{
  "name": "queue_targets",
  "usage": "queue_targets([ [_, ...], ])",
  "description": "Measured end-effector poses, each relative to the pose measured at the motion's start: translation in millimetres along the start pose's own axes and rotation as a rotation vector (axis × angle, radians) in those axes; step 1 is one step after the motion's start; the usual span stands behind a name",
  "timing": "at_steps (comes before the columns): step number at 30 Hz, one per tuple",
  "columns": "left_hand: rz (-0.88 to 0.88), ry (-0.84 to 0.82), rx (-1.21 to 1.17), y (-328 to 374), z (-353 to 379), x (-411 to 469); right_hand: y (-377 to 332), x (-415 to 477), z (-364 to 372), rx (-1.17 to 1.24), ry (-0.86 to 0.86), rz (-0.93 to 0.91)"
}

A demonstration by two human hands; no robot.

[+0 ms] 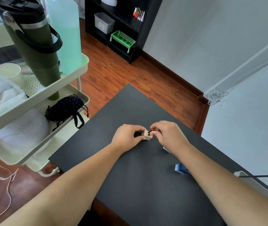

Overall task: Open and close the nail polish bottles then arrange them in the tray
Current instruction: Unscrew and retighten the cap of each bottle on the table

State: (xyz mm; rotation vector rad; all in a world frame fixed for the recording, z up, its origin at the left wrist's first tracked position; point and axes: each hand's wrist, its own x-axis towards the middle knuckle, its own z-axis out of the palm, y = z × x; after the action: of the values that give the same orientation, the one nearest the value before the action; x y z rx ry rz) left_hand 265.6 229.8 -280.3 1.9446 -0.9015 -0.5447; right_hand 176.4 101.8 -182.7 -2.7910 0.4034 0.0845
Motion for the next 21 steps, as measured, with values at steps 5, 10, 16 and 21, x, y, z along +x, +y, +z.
queue_targets([
  [5, -0.012, 0.006, -0.026, -0.1, 0.1, 1.2, -1.7, -2.8, 6.8, 0.038, 0.056, 0.053],
  [10, -0.038, -0.009, -0.040, 4.1, -5.3, 1.6, -1.5, -5.6, 0.8, 0.105, 0.018, 0.051],
  [16, -0.158, 0.078, -0.111, 6.4, -7.7, -21.5, 13.7, -32.0, -26.4, 0.170, 0.239, 0.036],
  [21, -0.114, 0.008, -0.083, 16.0, 24.2, -47.6, 47.3, -57.0, -51.0, 0.171, 0.183, 0.088],
])
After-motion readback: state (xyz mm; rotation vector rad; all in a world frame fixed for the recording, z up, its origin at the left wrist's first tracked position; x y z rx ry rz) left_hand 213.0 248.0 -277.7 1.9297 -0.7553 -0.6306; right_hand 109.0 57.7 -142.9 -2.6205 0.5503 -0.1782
